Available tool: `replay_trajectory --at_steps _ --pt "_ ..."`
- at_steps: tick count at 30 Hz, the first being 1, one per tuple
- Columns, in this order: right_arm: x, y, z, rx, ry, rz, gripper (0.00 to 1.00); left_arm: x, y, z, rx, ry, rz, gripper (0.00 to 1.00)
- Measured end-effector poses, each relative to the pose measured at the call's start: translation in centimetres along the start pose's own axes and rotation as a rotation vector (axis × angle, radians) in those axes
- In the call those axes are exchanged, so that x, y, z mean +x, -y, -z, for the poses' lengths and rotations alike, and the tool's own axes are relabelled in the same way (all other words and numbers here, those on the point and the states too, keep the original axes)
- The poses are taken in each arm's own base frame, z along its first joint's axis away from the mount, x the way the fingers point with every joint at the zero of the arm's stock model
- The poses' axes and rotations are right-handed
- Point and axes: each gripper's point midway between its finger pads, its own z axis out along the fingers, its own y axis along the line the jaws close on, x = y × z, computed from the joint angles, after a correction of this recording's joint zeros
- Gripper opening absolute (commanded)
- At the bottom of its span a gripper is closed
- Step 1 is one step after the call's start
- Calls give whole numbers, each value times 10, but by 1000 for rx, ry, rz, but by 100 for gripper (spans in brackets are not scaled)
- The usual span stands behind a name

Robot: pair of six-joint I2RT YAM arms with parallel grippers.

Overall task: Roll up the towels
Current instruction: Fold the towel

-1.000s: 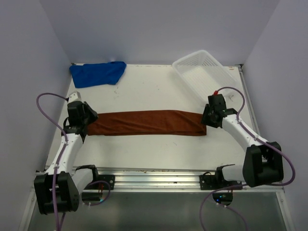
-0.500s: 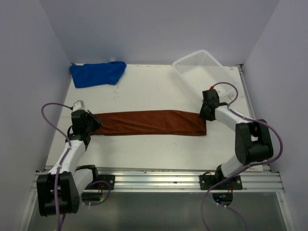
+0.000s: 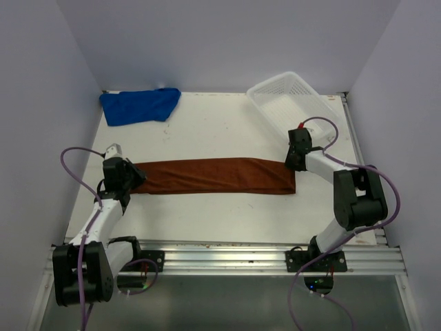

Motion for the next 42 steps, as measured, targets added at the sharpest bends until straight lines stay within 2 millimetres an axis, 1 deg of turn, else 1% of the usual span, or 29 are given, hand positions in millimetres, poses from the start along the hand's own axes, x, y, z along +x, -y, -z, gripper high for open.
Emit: replay_trajectory --at_steps 4,9,10,13,14,15,17,18,19,21,22,25,27,30,33,34,35,38,40,42 --pt "-4 -1 1 -4 10 11 0 2 -1 -2 -5 -8 1 9" --pt "-23 -5 5 -11 47 35 0 3 -2 -3 -8 -14 1 9" --pt "-26 -6 6 -10 54 41 2 3 -2 -3 -8 -14 1 9" --pt "-30 -3 6 6 65 59 4 3 -2 -3 -8 -13 1 9" --pt "-29 -2 6 11 63 65 6 3 -2 -3 -7 -13 1 9" --pt "-29 -1 6 13 62 71 13 3 -2 -3 -7 -13 0 9" --pt "-29 -1 5 16 56 84 20 3 -2 -3 -6 -12 0 9" --pt "-29 -1 5 18 51 89 24 3 -2 -3 -7 -12 0 10" --pt "-29 -1 3 19 48 93 31 3 -2 -3 -7 -12 0 11" --pt "-28 -1 2 19 44 99 37 3 -2 -3 -7 -12 0 12" --pt "-28 -1 2 18 43 101 43 3 -2 -3 -7 -12 0 13" --pt "-28 -3 3 13 40 100 49 3 -2 -3 -6 -11 -1 16" --pt "-29 -4 4 7 42 96 51 2 -1 -2 -5 -10 -2 18" --pt "-33 -6 10 -10 52 88 52 0 1 -1 -1 -6 -3 21" --pt "-40 -9 22 -36 79 71 53 -7 7 0 14 3 -10 27" --pt "-43 -9 27 -43 89 64 53 -10 10 0 22 9 -17 34" --pt "-46 -9 33 -49 101 52 53 -14 14 1 30 16 -25 39" --pt "-52 -10 49 -70 129 13 54 -27 25 3 55 41 -42 47" --pt "-48 -9 56 -85 131 -11 54 -37 32 6 65 50 -47 51" --pt "-36 -5 60 -88 113 -27 54 -52 41 9 72 62 -68 56"
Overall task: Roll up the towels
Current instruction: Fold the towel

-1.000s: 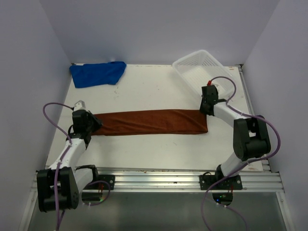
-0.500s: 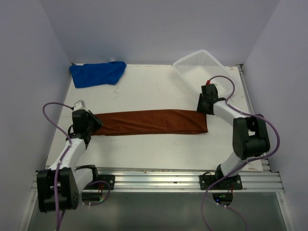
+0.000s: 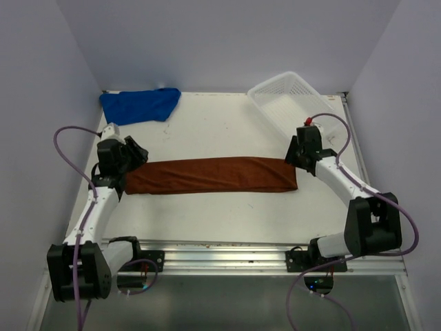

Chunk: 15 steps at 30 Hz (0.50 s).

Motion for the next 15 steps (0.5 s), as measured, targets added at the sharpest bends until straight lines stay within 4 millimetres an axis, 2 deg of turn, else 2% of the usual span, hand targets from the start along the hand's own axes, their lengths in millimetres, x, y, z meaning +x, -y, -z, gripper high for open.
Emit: replay_trajectory --at_steps 3,6,9,11,14,15 --pt "24 10 4 17 -52 -17 55 -25 22 2 30 34 -57 75" --pt "45 19 10 40 -106 -31 62 -38 52 5 74 35 -142 83" --pt "52 24 20 51 -125 -54 66 -50 81 10 111 34 -225 90" --pt "52 26 27 41 -116 -83 67 -57 87 15 108 52 -261 91" --pt "57 30 32 24 -117 -138 65 -60 86 23 87 65 -303 92" --pt "61 31 32 16 -123 -157 62 -60 86 26 84 68 -316 97"
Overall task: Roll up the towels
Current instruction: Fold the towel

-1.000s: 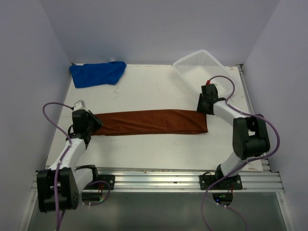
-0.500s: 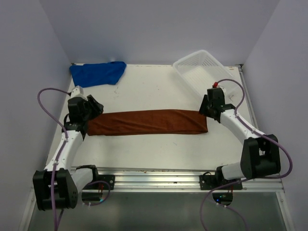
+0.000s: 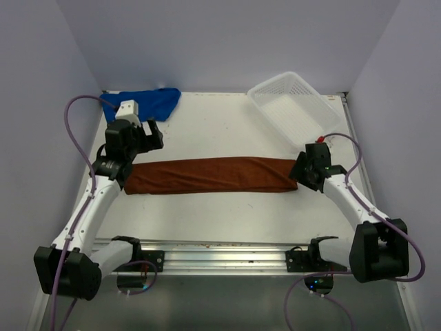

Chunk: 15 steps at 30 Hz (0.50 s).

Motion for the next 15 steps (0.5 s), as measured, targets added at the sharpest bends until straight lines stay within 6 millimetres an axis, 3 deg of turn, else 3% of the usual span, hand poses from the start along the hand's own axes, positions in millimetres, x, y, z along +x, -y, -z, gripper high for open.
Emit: replay_trajectory --at_steps 3,8,15 --pt "19 8 -8 -6 -53 -47 59 9 0 6 0 2 -43 100" --pt "52 21 -25 -20 -157 -131 57 43 -8 8 -27 -56 -112 100" --pt "39 14 -39 -102 -144 -216 51 40 -4 18 -17 -23 -140 100"
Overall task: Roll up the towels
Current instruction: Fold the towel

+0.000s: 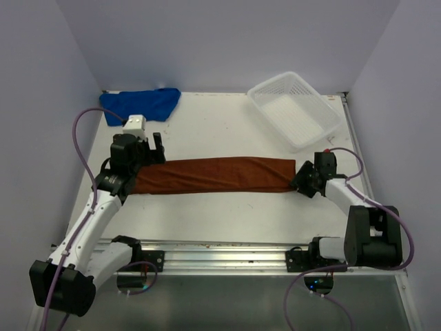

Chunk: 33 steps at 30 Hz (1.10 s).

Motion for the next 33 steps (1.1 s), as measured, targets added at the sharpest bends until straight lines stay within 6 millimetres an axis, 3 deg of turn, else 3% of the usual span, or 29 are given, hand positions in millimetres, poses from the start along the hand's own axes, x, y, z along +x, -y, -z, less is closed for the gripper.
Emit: replay_trajectory --at_steps 11,16,24,28,33 --pt "2 -1 5 -26 13 2 38 -8 5 8 22 41 -1 100" --pt "-1 -4 17 -57 58 6 52 -9 9 8 45 42 -1 100" --pt "8 1 5 -35 1 8 50 -9 13 9 67 40 -7 100" --pt "7 -1 2 -44 -1 9 42 -9 13 9 67 40 -7 100" --pt "8 1 0 -37 -4 16 21 -7 10 6 45 33 -4 100"
